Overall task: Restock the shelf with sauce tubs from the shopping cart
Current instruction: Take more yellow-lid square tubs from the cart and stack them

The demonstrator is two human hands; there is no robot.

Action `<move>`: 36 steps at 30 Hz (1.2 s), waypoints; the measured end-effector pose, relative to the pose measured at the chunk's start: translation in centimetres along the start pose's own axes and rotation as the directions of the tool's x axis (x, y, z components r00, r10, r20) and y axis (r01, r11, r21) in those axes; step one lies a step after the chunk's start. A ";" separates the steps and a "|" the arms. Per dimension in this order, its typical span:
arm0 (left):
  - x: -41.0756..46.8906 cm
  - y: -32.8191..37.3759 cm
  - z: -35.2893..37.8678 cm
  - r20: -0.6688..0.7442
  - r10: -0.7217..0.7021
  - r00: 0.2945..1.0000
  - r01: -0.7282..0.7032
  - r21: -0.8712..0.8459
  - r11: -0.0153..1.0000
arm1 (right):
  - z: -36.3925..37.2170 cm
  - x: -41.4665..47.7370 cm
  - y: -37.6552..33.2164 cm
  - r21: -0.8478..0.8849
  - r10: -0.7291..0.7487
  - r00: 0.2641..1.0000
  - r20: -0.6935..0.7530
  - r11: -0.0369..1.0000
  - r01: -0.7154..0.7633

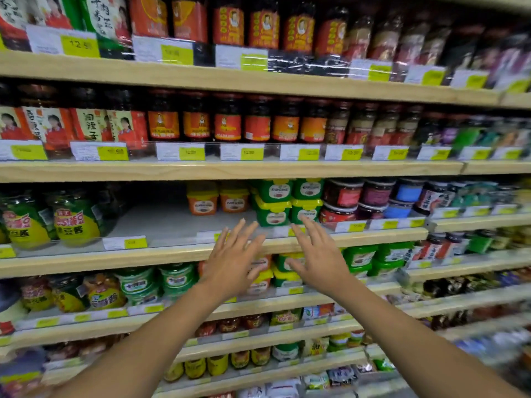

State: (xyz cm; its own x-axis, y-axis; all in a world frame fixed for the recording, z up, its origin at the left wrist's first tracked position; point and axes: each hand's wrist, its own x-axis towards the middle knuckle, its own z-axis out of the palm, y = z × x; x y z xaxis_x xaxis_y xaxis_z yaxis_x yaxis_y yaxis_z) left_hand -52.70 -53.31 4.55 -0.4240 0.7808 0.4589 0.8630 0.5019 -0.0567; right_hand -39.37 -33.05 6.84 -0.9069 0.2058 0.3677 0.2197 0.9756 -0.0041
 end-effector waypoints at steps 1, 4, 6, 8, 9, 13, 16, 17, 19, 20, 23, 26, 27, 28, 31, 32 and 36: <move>0.3 2.1 0.6 0.011 0.027 1.000 -0.027 0.001 1.000 | -0.1 -1.7 1.8 -0.020 0.021 1.000 0.006 1.000 -0.021; 1.4 9.1 2.3 0.051 0.098 0.994 -0.096 -0.035 0.995 | -0.8 -7.1 7.0 -0.028 0.122 0.990 0.075 0.992 -0.120; 2.1 14.0 3.9 0.102 0.127 0.987 -0.120 -0.074 0.990 | -1.2 -11.1 10.6 -0.022 0.194 0.975 0.112 0.981 -0.193; 2.7 19.0 5.5 0.143 0.168 0.975 -0.154 -0.106 0.982 | -1.3 -15.5 14.2 -0.010 0.255 0.957 0.136 0.967 -0.256; 2.9 21.6 6.3 0.162 0.190 0.968 -0.171 -0.126 0.977 | -1.4 -17.8 16.0 -0.009 0.288 0.947 0.141 0.957 -0.289; 3.7 31.8 8.7 0.226 0.302 0.926 -0.254 -0.217 0.942 | -2.7 -26.7 22.1 -0.067 0.452 0.870 0.198 0.891 -0.448; 4.2 39.2 9.8 0.251 0.375 0.893 -0.291 -0.313 0.904 | -3.6 -33.0 25.9 -0.074 0.565 0.799 0.207 0.823 -0.562; 4.5 41.4 10.1 0.254 0.400 0.881 -0.304 -0.344 0.888 | -3.9 -35.0 27.1 -0.080 0.599 0.776 0.197 0.798 -0.597; 5.0 45.6 10.9 0.268 0.449 0.852 -0.324 -0.404 0.855 | -4.4 -38.7 29.5 -0.080 0.661 0.730 0.171 0.748 -0.659; 5.5 47.5 11.3 0.284 0.473 0.834 -0.331 -0.428 0.841 | -4.7 -40.4 30.6 -0.086 0.693 0.700 0.171 0.719 -0.690; 7.0 53.0 12.1 0.306 0.541 0.784 -0.366 -0.475 0.800 | -6.0 -44.6 33.8 -0.103 0.793 0.585 0.172 0.605 -0.790; 8.7 58.1 13.2 0.306 0.614 0.728 -0.411 -0.522 0.747 | -6.9 -48.0 37.1 -0.085 0.858 0.489 0.159 0.505 -0.859; 9.3 59.7 13.7 0.309 0.637 0.706 -0.421 -0.540 0.729 | -7.2 -48.9 38.1 -0.081 0.875 0.457 0.161 0.473 -0.877; 10.0 61.4 14.3 0.312 0.659 0.685 -0.429 -0.558 0.710 | -7.3 -49.9 39.2 -0.083 0.891 0.426 0.157 0.442 -0.893; 12.5 66.4 16.1 0.311 0.710 0.632 -0.460 -0.588 0.666 | -7.4 -52.4 42.9 -0.090 0.925 0.349 0.147 0.364 -0.927; 13.5 68.1 16.8 0.307 0.721 0.621 -0.467 -0.594 0.655 | -7.4 -53.1 44.2 -0.090 0.933 0.329 0.147 0.344 -0.935; 18.4 74.4 19.5 0.305 0.761 0.573 -0.461 -0.647 0.607 | -6.7 -55.0 50.4 -0.110 0.952 0.278 0.129 0.292 -0.950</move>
State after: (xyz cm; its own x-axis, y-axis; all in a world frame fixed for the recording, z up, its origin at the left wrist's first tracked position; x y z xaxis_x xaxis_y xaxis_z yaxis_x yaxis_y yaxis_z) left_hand -1.60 5.63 -8.51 0.3297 0.9427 -0.0511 0.8971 -0.2959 0.3281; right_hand 24.04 4.33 -7.38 -0.0893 0.9958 -0.0222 0.9653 0.0810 -0.2482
